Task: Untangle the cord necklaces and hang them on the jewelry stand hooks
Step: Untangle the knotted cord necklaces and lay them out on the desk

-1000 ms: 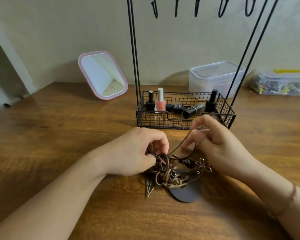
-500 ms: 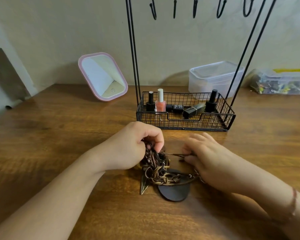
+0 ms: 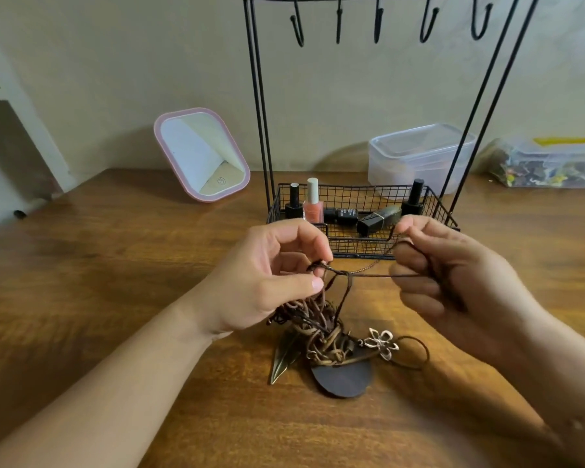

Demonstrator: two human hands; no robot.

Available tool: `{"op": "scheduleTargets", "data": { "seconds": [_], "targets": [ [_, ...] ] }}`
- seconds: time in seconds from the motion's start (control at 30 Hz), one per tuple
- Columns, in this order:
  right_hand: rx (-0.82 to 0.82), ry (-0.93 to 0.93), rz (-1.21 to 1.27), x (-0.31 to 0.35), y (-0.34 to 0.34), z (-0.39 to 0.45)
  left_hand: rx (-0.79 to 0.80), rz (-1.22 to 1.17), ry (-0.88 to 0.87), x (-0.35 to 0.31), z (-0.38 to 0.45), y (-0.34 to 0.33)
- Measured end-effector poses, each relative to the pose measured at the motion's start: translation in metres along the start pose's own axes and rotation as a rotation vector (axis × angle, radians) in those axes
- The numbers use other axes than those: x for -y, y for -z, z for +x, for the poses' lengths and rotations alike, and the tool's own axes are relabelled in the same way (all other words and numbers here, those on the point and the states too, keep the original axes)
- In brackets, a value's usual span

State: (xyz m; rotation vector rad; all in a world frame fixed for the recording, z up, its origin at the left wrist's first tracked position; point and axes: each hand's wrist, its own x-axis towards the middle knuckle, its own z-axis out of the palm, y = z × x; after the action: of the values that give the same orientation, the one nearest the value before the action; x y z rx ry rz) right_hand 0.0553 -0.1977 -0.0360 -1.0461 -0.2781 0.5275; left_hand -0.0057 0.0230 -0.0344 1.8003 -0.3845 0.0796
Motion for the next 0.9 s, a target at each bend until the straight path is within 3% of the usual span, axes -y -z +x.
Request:
{"op": "scheduleTargets", "data": {
  "seconds": [0.23,0.37,0.5,0.57,0.7,0.9],
  "targets": [
    [0.234,0.086,-0.715,0.005,0.007,-0.011,-0.059,-0.067,-0.051,-0.004,0.0,0.001],
    [0.318,0.204,-1.2,0.0,0.006,-0.009,-0.12,0.148,-0.074,-0.004,-0.001,0.004],
    [0.203,0.273,-1.196,-0.005,0.011,-0.006,-0.17,0.685,-0.185,0.001,-0.001,0.004],
    [0.171,0.295,-1.156,-0.006,0.013,-0.004,-0.143,0.776,-0.225,0.003,0.0,0.002],
    [0.234,0.372,-1.027,-0.013,0.007,-0.002,-0.129,0.59,-0.222,0.001,-0.002,-0.008],
    [0.2,0.498,-0.954,-0.019,-0.011,-0.006,-0.166,0.351,-0.293,0.0,-0.002,-0.018]
  ]
}}
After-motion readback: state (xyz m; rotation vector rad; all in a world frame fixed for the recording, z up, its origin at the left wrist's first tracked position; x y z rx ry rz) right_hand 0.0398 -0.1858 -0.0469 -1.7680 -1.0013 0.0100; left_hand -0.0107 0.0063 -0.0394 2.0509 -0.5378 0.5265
